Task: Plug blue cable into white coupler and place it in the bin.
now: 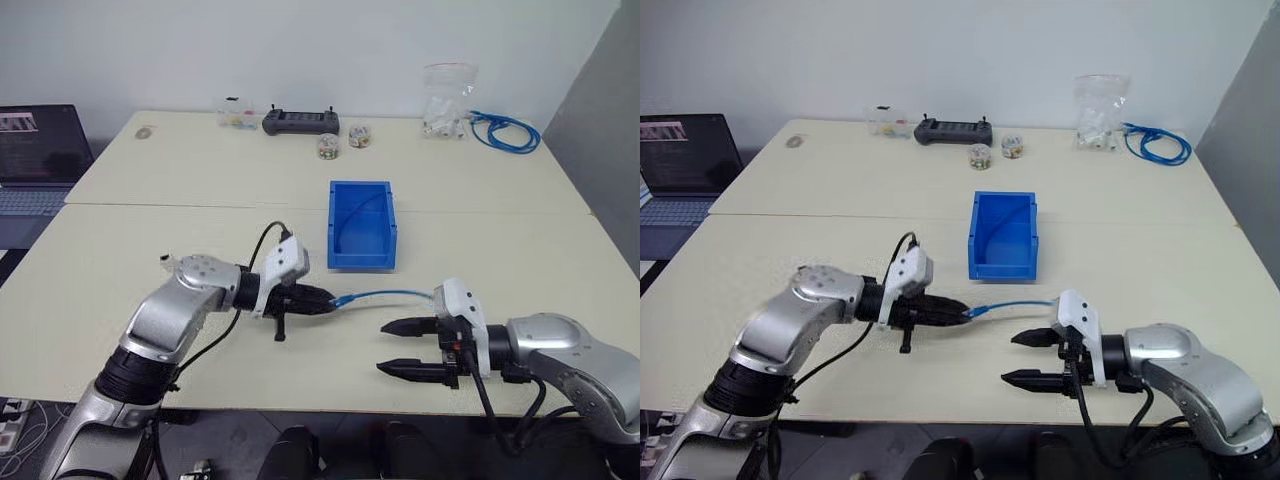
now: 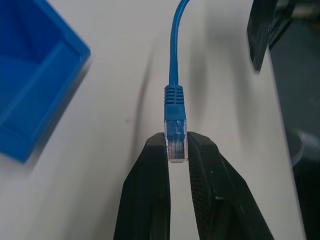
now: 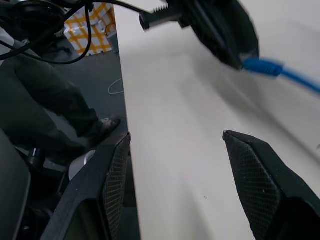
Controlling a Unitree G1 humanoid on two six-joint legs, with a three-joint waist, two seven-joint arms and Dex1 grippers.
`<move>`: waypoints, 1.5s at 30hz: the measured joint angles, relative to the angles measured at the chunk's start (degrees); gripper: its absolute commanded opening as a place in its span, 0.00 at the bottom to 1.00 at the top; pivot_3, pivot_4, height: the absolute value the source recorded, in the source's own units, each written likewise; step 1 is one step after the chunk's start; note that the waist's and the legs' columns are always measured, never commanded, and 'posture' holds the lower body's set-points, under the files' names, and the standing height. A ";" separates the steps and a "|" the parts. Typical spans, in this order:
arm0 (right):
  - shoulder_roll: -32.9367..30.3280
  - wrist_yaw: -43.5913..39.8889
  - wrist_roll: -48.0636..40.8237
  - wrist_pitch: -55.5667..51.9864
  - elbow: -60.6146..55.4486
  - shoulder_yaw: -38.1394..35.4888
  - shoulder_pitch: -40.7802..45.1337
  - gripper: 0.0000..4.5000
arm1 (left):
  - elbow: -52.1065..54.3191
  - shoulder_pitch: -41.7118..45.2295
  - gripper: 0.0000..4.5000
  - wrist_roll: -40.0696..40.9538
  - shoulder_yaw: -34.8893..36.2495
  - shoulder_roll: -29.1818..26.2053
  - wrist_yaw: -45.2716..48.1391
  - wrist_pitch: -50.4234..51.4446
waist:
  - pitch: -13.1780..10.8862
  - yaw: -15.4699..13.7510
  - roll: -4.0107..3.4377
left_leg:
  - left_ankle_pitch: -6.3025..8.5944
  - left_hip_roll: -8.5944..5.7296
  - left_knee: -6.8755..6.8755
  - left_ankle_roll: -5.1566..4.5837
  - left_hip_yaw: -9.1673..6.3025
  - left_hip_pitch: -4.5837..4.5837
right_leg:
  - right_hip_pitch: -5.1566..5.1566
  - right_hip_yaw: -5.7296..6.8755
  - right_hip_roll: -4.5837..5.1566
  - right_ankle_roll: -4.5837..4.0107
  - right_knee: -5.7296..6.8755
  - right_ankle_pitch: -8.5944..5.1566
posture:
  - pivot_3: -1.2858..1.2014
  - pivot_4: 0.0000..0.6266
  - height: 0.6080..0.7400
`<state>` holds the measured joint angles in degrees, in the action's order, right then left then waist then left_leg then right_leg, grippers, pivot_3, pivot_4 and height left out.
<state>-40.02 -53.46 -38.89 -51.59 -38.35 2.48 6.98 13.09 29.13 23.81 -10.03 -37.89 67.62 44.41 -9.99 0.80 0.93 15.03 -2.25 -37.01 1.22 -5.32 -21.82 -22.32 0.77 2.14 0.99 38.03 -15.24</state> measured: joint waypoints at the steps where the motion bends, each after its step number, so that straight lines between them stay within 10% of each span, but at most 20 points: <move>1: 0.11 0.68 -1.33 -0.60 -0.30 -0.76 -0.18 0.70 | 0.65 0.35 0.05 2.07 0.93 0.18 -0.62 2.64 | 0.00 0.33 0.00 | 0.00 0.01 0.01 0.00 -0.01 0.03 | 0.00 0.00 -0.01 0.00 0.02 0.00 | 0.52 0.24 1.00; 13: 12.28 15.96 -16.99 -5.96 6.30 -8.85 8.58 0.70 | 2.18 3.99 0.05 26.17 13.49 5.00 -7.81 26.48 | -0.14 0.87 0.14 | -0.02 0.01 0.00 0.03 -0.05 0.04 | -0.01 -0.04 -0.03 -0.01 0.04 0.01 | 0.52 0.24 1.00; 26: 15.79 26.36 -31.49 -8.05 9.09 -10.13 13.23 0.70 | 2.09 3.97 0.05 34.27 15.49 5.59 -14.15 30.29 | -0.15 0.76 0.13 | -0.02 -0.01 0.02 0.03 -0.02 0.03 | -0.02 -0.07 0.00 -0.12 0.01 0.06 | 0.52 0.24 1.00; 39: 13.56 27.82 -34.57 -8.27 10.10 -8.42 13.32 0.06 | 2.05 3.94 0.05 37.91 15.37 5.32 -16.82 30.30 | -0.15 0.76 0.13 | -0.01 -0.01 0.02 0.02 0.00 0.02 | -0.03 -0.08 0.00 -0.08 0.01 0.04 | 0.52 0.24 1.00; 45: 13.37 28.62 -37.01 -8.41 10.59 -8.05 13.34 0.03 | 2.07 3.47 0.05 37.71 14.53 3.88 -15.33 28.64 | -0.16 0.76 0.12 | -0.01 -0.01 0.03 0.02 0.01 0.02 | -0.03 -0.09 0.01 -0.09 0.00 0.04 | 0.52 0.24 1.00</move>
<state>-26.64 -24.85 -75.90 -60.00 -27.76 -5.56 20.32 15.16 32.59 61.52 4.50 -34.01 52.29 73.05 -10.15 1.56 1.05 15.01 -2.26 -36.98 1.24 -5.32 -21.81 -22.36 0.68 2.14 0.90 38.03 -15.20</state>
